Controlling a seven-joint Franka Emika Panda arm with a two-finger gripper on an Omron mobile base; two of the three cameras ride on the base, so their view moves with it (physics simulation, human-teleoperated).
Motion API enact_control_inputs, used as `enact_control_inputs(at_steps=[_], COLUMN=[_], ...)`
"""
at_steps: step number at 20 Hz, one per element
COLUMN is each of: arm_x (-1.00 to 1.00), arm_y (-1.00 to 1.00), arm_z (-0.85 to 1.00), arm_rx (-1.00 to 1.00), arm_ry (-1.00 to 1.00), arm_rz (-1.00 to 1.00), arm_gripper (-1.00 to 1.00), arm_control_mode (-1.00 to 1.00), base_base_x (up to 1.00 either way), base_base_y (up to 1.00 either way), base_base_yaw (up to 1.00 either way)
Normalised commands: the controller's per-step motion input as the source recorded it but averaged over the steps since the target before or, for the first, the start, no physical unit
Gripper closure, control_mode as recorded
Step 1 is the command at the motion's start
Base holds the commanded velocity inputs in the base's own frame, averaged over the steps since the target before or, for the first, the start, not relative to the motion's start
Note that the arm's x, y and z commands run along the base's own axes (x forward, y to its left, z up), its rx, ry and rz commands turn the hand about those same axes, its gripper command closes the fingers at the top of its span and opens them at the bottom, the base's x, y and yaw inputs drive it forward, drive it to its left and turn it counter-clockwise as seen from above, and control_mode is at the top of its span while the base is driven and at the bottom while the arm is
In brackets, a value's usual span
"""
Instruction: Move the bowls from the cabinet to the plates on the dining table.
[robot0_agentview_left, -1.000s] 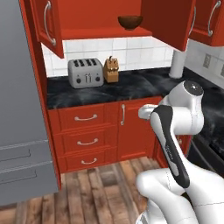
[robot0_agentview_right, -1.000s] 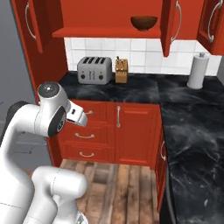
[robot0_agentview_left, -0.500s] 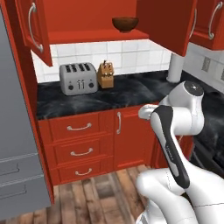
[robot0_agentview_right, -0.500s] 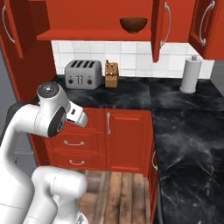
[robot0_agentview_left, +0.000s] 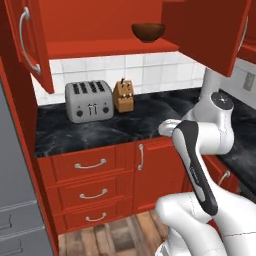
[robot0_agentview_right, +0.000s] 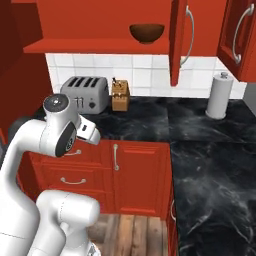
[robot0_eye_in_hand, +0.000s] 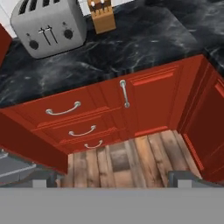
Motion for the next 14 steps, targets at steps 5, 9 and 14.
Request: enact_control_inputs(at_steps=[5, 9, 14], arm_x=[0.00, 0.00, 0.00], arm_y=[0.00, 0.00, 0.00], arm_z=[0.00, 0.00, 0.00], arm_rx=[0.00, 0.00, 0.00], arm_ry=[0.00, 0.00, 0.00], arm_rz=[0.00, 0.00, 0.00], arm_gripper=[-1.00, -1.00, -1.00], arm_control_mode=[1.00, 1.00, 1.00], base_base_x=[0.71, 0.53, 0.49], base_base_y=[-0.34, -0.42, -0.37], base_base_yaw=[-0.01, 0.00, 0.00])
